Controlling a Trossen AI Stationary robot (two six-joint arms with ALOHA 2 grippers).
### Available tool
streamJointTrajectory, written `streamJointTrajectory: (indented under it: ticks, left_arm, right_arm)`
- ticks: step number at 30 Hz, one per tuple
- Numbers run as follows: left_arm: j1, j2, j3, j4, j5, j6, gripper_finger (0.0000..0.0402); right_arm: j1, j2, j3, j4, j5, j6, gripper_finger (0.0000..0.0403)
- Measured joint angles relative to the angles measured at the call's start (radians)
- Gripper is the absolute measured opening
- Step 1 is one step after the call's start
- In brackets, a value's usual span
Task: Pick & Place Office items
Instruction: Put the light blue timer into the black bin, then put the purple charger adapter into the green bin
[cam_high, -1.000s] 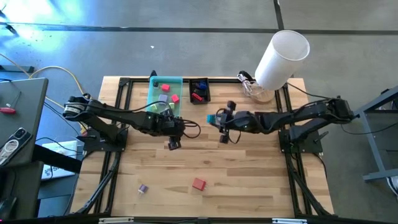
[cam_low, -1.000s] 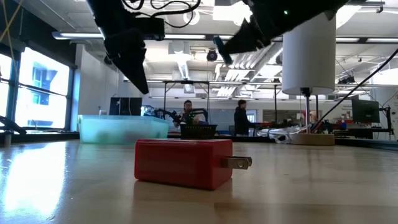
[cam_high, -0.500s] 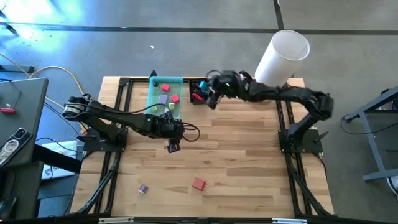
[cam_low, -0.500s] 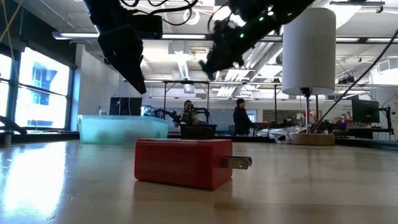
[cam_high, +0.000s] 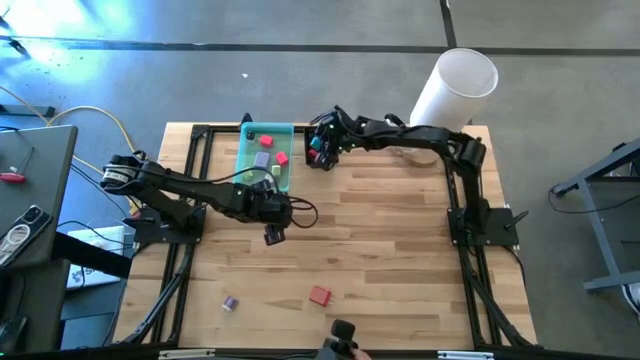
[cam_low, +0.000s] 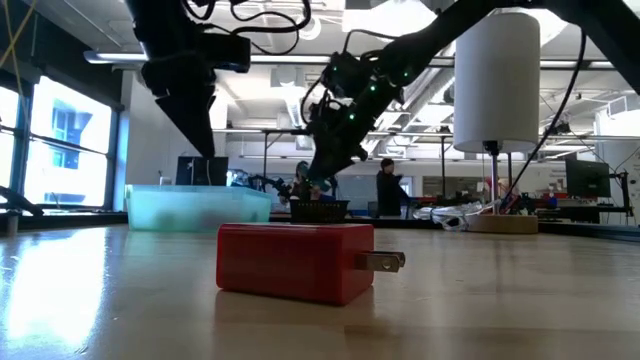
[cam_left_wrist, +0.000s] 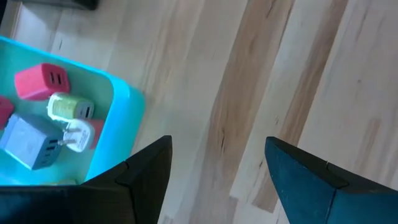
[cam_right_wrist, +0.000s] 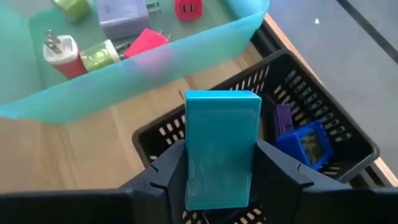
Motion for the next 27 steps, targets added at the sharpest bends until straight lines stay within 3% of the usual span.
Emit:
streamJointTrajectory:
  ticks: [6, 11, 15, 27]
  left_arm:
    - [0.000, 0.000, 0.000, -0.025, 0.000, -0.021, 0.0249]
    - [0.000, 0.000, 0.000, -0.025, 0.000, -0.022, 0.0249]
    - [0.000, 0.000, 0.000, -0.025, 0.000, -0.026, 0.0249]
    - [-0.035, -0.015, 0.000, -0.084, 0.044, -0.050, 0.0249]
  right_arm:
    - [-0.022, 0.026, 0.000, -0.009, 0.015, 0.006, 0.0140]
    - [-0.041, 0.026, 0.000, -0.012, -0.014, 0.079, 0.0178]
    - [-0.046, 0.026, 0.000, -0.012, -0.034, 0.076, 0.0185]
    - [0.041, -0.016, 0.000, -0.002, 0.132, -0.056, 0.0184]
